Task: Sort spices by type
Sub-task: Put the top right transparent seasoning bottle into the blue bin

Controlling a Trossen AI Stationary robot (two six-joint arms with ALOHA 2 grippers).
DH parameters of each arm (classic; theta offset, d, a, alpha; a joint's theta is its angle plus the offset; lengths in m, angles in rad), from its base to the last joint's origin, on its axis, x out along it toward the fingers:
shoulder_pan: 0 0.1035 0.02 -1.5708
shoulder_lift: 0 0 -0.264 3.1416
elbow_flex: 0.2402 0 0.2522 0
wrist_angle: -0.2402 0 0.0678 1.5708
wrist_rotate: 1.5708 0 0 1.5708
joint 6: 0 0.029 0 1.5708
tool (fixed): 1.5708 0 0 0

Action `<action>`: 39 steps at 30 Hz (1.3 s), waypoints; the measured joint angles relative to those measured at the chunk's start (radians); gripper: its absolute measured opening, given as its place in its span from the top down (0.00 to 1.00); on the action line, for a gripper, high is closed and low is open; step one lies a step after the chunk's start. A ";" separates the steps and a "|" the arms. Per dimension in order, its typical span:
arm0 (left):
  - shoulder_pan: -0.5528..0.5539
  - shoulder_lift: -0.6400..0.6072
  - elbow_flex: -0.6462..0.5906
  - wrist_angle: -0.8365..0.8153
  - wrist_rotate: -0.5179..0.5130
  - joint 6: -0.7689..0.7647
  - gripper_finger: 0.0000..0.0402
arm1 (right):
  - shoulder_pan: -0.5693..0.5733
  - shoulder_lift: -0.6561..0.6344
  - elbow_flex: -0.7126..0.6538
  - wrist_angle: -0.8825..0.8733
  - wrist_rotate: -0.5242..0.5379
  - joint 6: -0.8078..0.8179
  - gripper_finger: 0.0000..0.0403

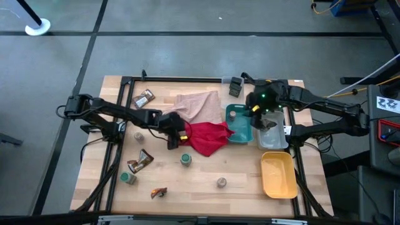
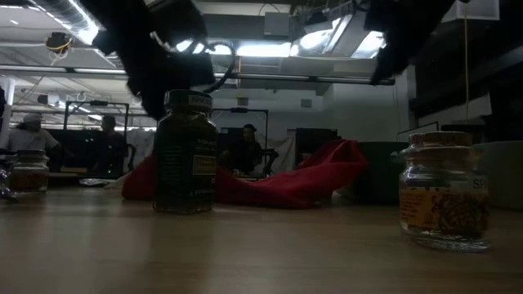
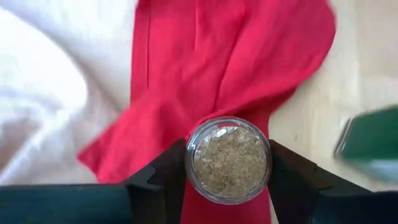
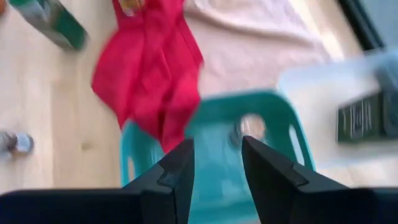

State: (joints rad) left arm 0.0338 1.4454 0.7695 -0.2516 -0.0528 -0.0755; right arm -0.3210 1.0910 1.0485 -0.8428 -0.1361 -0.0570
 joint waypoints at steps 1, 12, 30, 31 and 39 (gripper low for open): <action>0.000 0.000 0.013 -0.001 0.000 0.005 0.60 | 0.000 0.003 0.000 0.027 -0.009 0.000 0.66; 0.000 -0.001 0.113 0.065 0.044 0.025 0.59 | 0.001 0.109 0.000 0.222 -0.178 -0.105 0.66; 0.032 -0.001 0.114 0.326 0.072 0.020 0.58 | 0.082 0.342 -0.001 0.535 -0.167 -0.106 0.66; 0.035 -0.001 0.114 0.327 0.071 0.019 0.57 | 0.095 0.347 -0.001 0.561 -0.145 -0.106 0.66; 0.039 -0.001 0.114 0.407 0.068 -0.003 0.57 | 0.176 0.369 -0.001 0.668 -0.002 -0.106 0.66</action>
State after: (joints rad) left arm 0.0731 1.4445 0.8833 0.1550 0.0154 -0.0788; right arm -0.1454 1.4597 1.0473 -0.1750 -0.1379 -0.1635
